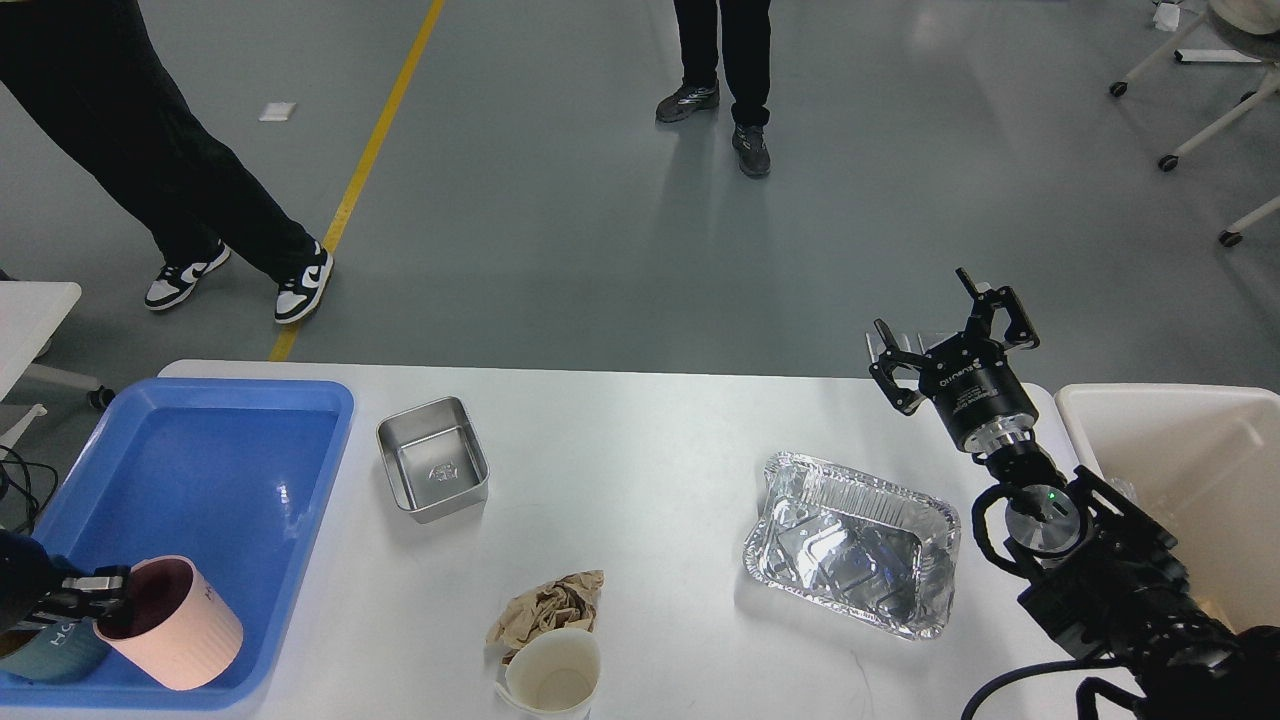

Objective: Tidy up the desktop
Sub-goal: 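Lower the pink mug into the tub and open the left gripper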

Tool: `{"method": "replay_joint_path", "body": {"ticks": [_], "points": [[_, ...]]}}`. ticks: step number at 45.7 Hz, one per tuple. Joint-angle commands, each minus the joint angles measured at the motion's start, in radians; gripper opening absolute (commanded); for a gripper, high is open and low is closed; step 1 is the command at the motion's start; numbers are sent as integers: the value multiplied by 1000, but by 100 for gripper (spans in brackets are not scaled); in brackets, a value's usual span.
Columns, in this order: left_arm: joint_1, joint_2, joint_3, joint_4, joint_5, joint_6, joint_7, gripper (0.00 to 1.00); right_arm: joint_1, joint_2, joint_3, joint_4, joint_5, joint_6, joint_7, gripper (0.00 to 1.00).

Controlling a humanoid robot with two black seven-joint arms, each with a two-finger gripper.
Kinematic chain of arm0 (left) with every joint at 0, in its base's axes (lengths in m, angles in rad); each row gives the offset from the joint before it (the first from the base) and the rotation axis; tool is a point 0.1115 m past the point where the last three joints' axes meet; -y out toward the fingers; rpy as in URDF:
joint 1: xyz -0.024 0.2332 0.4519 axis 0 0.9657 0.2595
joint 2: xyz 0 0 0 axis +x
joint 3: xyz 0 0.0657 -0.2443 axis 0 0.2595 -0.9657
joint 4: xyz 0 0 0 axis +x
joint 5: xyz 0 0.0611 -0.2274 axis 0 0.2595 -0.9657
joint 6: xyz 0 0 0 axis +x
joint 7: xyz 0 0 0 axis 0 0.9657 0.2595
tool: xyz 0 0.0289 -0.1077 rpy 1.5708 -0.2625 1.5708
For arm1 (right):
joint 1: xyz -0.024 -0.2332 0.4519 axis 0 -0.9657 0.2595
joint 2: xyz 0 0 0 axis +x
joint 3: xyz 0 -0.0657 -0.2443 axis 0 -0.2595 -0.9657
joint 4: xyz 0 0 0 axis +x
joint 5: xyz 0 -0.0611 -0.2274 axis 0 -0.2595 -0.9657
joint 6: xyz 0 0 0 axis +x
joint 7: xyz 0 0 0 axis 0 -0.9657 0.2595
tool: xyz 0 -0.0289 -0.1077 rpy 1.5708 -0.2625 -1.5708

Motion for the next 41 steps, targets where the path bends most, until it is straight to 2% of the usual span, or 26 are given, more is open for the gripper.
{"method": "replay_joint_path", "body": {"ticks": [1, 8, 21, 25, 30, 41], "points": [[17, -2, 3, 9, 49, 58, -30, 0, -1, 2, 0, 0, 0, 0, 0, 100], [53, -12, 19, 25, 67, 156, -41, 0, -6, 3, 0, 0, 0, 0, 0, 100], [61, -33, 71, 45, 106, 264, -71, 0, -7, 3, 0, 0, 0, 0, 0, 100], [61, -48, 74, 49, 106, 275, -71, 4, -9, 3, 1, 1, 0, 0, 0, 100], [61, -55, 74, 52, 104, 278, -73, 14, -9, 3, 0, 1, 0, 0, 0, 100], [53, -50, 74, 58, 101, 262, -107, 49, -7, 2, 0, 4, 0, 0, 0, 100]]}}
